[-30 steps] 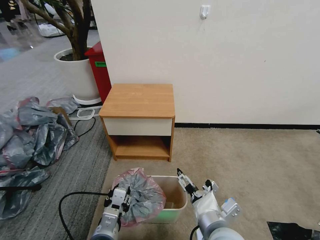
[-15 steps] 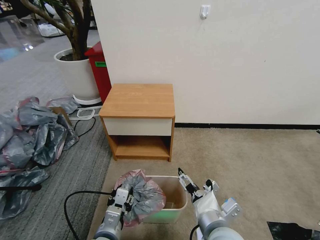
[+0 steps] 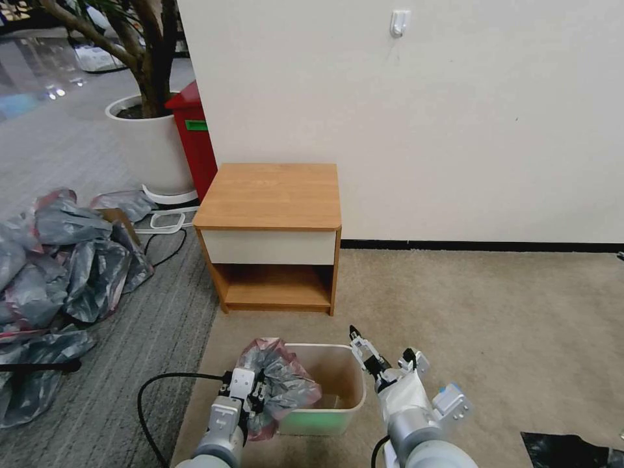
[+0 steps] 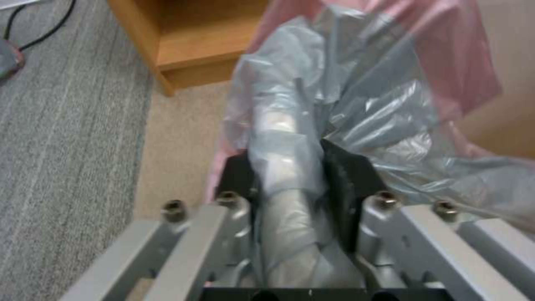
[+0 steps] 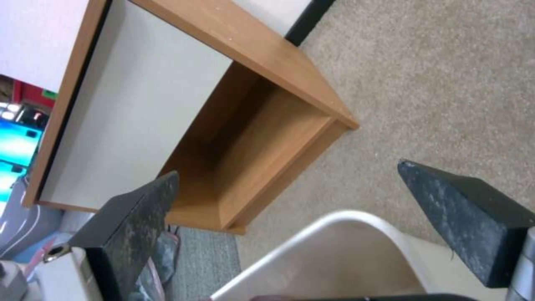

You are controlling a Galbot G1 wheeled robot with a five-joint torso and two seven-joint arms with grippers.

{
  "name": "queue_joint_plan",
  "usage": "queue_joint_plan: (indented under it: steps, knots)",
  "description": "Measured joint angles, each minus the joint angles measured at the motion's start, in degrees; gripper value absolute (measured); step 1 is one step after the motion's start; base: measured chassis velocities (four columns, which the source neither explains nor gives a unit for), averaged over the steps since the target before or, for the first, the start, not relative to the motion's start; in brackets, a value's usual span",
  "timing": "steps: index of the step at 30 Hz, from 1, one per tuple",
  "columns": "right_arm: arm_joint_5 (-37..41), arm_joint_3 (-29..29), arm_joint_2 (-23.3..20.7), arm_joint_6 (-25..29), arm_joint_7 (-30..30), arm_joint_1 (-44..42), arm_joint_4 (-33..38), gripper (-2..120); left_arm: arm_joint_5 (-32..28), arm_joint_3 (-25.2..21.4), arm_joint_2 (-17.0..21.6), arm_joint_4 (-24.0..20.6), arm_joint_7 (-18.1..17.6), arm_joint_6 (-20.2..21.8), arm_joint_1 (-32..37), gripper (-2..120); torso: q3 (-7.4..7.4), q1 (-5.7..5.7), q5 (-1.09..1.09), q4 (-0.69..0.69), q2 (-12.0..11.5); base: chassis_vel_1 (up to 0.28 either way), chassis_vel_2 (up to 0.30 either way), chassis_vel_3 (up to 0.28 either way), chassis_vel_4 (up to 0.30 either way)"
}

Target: Pick up the garbage bag from the table and place it over the trash can.

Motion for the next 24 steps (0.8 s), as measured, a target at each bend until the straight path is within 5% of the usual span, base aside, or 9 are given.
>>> queue_joint_plan:
  steps: [6, 13, 24]
  knots:
    - [-1.89, -0.48, -0.23, -0.12, -0.51, 0.4, -0.07, 100, -0.34, -0.53, 0.03, 0.43, 0.06, -4.61, 0.24, 11, 0.0, 0.0, -0.02, 0.0, 0.0, 0.0, 0.0, 0.0, 0.0]
    - [-4.06, -0.99, -1.06, -1.33, -3.04, 0.1, 1.89, 100, -1.14, -2.28, 0.47, -0.58, 0.04, -9.91, 0.4, 8, 0.0, 0.0, 0.0, 0.0, 0.0, 0.0, 0.0, 0.0, 0.0]
    - [-12.31, -5.2, -6.59, -8.16, -17.01, 2.73, 5.06, 100, -1.11, -6.02, 2.59, -4.44, 3.49, -20.0, 0.11, 8, 0.0, 0.0, 0.0, 0.0, 0.0, 0.0, 0.0, 0.0, 0.0]
